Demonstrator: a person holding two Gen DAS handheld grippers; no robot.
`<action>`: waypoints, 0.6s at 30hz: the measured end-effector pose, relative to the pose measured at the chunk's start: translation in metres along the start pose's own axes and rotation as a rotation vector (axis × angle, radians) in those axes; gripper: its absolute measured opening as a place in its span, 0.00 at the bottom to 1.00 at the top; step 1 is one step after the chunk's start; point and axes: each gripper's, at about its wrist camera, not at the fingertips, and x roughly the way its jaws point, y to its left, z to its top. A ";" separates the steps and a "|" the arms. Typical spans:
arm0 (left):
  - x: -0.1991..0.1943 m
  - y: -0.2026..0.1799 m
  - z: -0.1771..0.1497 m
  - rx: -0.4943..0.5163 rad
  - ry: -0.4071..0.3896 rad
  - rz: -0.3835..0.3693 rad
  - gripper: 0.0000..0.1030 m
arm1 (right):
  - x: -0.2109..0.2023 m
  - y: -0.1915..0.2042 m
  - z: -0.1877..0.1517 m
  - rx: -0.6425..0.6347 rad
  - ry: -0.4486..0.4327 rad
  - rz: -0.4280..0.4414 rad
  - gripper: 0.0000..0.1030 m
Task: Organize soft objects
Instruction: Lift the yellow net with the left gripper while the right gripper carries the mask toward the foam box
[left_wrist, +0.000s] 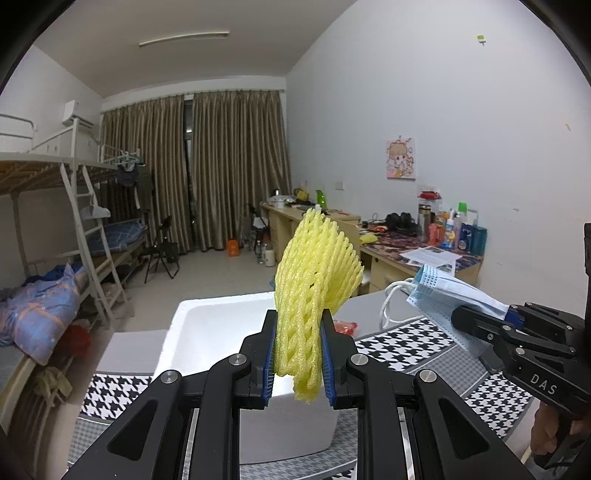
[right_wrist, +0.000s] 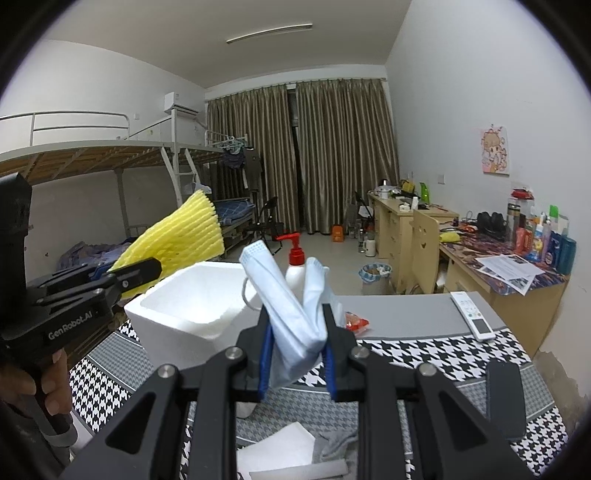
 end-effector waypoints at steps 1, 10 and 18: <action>0.001 0.001 0.000 -0.003 0.000 0.007 0.22 | 0.002 0.002 0.001 0.001 -0.001 0.007 0.26; 0.007 0.014 0.003 -0.019 -0.002 0.060 0.22 | 0.019 0.013 0.011 -0.009 0.010 0.043 0.26; 0.017 0.026 0.004 -0.043 0.020 0.107 0.22 | 0.029 0.019 0.014 -0.018 0.028 0.068 0.26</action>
